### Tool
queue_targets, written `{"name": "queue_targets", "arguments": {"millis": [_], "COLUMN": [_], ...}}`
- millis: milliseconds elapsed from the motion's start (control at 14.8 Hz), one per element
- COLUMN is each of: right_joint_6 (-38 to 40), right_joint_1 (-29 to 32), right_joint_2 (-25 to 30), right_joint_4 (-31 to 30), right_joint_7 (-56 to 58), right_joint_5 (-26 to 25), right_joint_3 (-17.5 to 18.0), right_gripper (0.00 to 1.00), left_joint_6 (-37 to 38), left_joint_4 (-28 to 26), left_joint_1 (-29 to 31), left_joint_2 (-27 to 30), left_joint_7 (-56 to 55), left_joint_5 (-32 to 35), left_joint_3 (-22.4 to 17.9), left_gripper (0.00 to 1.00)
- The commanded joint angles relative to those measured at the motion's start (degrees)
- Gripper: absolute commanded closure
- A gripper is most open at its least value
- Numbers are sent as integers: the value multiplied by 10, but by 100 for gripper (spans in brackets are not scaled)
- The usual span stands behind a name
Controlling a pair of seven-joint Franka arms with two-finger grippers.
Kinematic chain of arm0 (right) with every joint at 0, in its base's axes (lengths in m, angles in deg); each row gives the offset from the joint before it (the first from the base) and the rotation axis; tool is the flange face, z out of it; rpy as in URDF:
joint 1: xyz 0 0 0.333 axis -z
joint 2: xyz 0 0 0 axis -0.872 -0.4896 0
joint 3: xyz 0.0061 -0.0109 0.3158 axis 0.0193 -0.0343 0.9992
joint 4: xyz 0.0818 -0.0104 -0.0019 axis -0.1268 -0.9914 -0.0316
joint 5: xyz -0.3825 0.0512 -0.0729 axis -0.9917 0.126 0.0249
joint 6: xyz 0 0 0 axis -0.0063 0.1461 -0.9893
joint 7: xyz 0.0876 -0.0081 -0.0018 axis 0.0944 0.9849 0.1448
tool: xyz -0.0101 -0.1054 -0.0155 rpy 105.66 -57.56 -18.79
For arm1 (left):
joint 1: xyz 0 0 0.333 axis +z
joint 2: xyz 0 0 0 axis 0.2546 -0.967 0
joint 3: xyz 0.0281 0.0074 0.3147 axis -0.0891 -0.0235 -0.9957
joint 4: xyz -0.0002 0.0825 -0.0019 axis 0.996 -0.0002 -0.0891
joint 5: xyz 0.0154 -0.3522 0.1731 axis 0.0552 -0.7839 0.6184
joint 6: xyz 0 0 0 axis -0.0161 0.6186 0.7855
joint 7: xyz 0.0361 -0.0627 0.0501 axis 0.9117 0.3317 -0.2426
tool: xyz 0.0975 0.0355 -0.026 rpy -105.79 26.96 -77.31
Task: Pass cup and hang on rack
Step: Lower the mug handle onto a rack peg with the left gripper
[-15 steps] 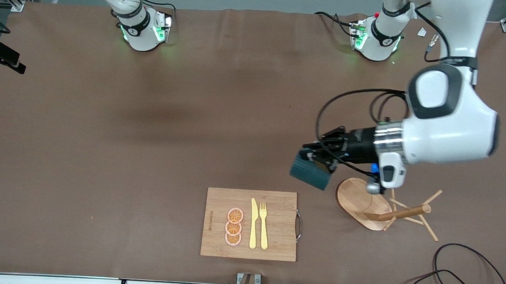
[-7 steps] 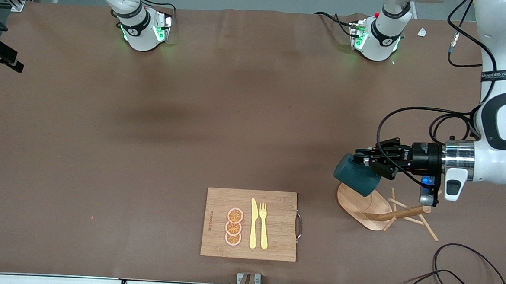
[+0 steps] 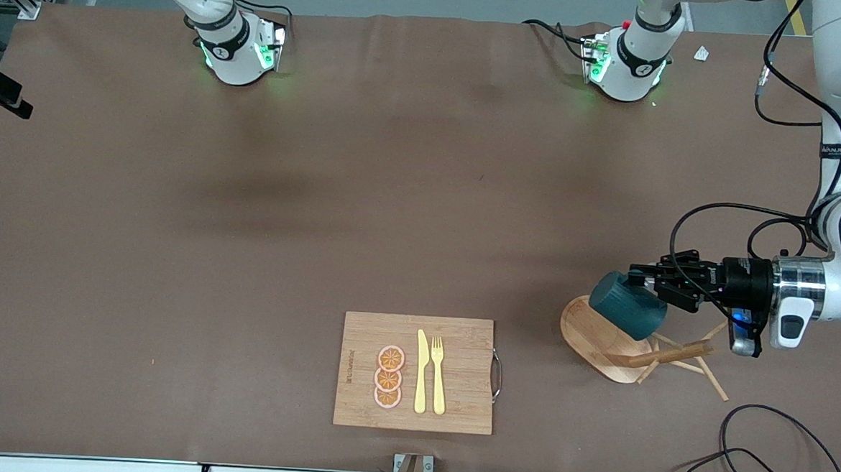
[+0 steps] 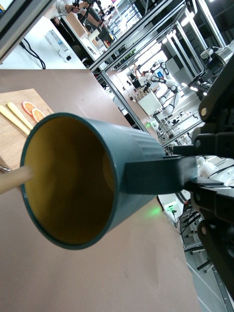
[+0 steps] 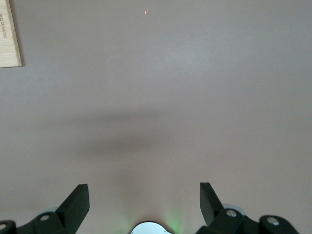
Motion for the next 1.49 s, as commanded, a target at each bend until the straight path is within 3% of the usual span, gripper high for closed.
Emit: {"name": "queue_targets", "arguments": {"millis": [0, 1083, 1150, 1218, 1421], "right_joint_6": [3, 1, 0, 0, 0], "right_joint_1": [3, -3, -3, -3, -3], "right_joint_2": [10, 9, 9, 9, 9], "right_joint_4": [-8, -9, -9, -9, -10], "right_joint_7": [6, 1, 1, 1, 3], "right_joint_5": [-8, -6, -6, -6, -6], "right_joint_3": [2, 2, 2, 2, 2], "right_gripper": [0, 0, 0, 0, 0], "left_joint_6": [8, 16, 16, 16, 16], "left_joint_4": [5, 7, 7, 7, 8], "left_joint_1": [15, 70, 70, 70, 70], "left_joint_2": [-5, -68, -69, -69, -70], "left_joint_7": [18, 125, 126, 125, 119], "left_joint_5": [-12, -88, -88, -88, -88], "left_joint_3": [5, 5, 5, 5, 4], "left_gripper": [100, 99, 95, 80, 47]}}
